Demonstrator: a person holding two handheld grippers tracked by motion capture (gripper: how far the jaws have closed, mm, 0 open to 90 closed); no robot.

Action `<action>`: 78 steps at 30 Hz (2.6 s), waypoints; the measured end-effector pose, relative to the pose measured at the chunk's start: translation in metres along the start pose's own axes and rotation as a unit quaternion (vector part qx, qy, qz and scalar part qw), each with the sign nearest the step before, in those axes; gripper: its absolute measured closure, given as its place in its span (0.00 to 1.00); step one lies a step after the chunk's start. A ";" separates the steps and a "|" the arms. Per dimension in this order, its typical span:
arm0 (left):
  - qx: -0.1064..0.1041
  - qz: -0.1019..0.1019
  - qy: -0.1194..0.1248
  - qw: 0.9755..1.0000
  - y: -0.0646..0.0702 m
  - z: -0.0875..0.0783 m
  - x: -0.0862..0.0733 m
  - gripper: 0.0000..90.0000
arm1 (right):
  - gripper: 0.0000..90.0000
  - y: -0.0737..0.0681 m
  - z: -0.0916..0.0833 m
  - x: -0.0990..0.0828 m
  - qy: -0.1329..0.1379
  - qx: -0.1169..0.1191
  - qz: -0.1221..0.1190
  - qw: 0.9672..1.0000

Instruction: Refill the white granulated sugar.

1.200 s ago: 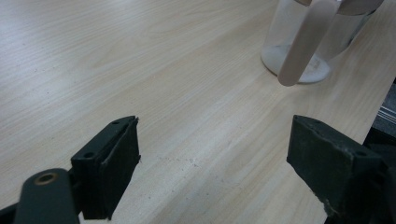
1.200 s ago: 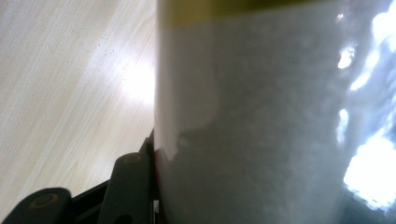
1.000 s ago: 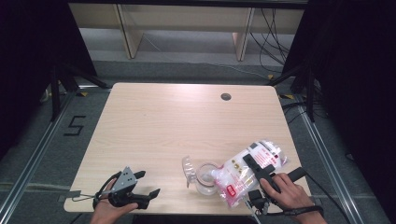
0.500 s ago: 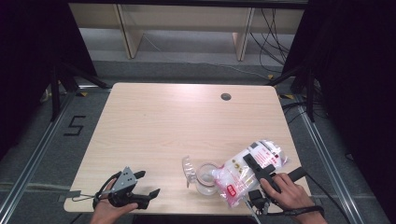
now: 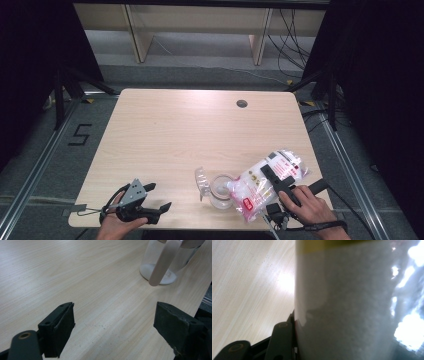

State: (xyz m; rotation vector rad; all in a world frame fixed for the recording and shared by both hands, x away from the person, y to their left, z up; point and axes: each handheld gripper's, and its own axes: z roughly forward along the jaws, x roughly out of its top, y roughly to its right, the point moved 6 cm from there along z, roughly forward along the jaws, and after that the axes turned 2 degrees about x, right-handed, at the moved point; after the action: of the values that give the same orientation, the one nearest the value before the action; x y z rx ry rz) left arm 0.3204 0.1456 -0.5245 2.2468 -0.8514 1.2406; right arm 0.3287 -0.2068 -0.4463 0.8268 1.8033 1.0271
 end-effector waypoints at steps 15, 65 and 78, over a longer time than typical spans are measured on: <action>0.000 0.000 0.000 1.000 0.000 0.000 0.000 0.18 | 0.60 0.002 -0.001 0.001 0.003 -0.004 -0.003 1.000; -0.001 0.005 -0.006 1.000 -0.001 -0.002 -0.001 0.18 | 0.61 0.002 -0.001 -0.002 0.002 -0.002 -0.002 1.000; -0.001 0.005 -0.006 1.000 -0.001 -0.002 -0.001 0.18 | 0.61 0.001 -0.001 -0.003 0.002 -0.003 0.004 1.000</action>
State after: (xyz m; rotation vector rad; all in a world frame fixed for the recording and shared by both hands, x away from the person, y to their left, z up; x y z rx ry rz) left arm 0.3201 0.1479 -0.5244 2.2542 -0.8694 1.2309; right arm 0.3291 -0.2092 -0.4440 0.8294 1.7996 1.0397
